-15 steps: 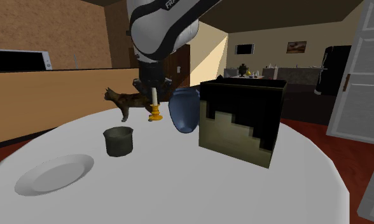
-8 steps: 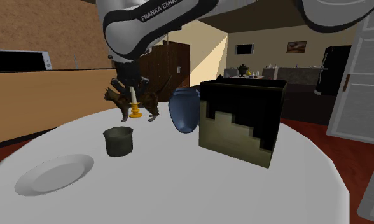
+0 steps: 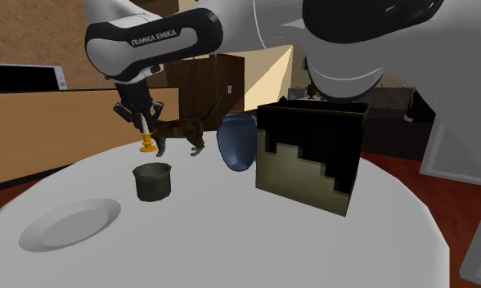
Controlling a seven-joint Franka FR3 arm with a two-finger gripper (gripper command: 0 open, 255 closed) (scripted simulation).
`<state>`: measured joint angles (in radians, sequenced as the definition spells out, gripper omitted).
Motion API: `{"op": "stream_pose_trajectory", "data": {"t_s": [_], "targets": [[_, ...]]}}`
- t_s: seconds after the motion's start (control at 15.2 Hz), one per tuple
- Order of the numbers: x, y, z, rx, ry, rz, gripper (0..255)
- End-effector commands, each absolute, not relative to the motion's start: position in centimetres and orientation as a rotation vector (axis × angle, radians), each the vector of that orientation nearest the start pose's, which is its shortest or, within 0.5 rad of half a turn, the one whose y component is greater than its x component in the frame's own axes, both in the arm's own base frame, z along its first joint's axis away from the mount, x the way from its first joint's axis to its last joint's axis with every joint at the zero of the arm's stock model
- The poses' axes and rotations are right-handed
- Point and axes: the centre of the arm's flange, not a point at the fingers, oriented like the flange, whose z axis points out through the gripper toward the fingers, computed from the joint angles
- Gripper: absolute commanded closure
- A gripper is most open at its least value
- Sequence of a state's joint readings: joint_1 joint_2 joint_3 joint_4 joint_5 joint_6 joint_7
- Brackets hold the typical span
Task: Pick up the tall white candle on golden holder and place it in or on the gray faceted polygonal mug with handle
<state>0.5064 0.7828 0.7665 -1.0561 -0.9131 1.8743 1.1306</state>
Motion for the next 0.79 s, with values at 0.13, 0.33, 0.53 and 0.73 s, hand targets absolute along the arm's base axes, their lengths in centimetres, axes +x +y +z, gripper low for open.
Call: {"op": "stream_pose_trajectory", "data": {"t_s": [0.13,0.33,0.53,0.73], "targets": [[47.0,60.9,44.9,-3.036,-0.162,-0.686,255],[47.0,60.9,43.3,-3.036,-0.162,-0.686,255],[47.0,60.9,41.7,-3.036,-0.162,-0.686,255],[47.0,60.9,40.9,-3.036,-0.162,-0.685,255]]}}
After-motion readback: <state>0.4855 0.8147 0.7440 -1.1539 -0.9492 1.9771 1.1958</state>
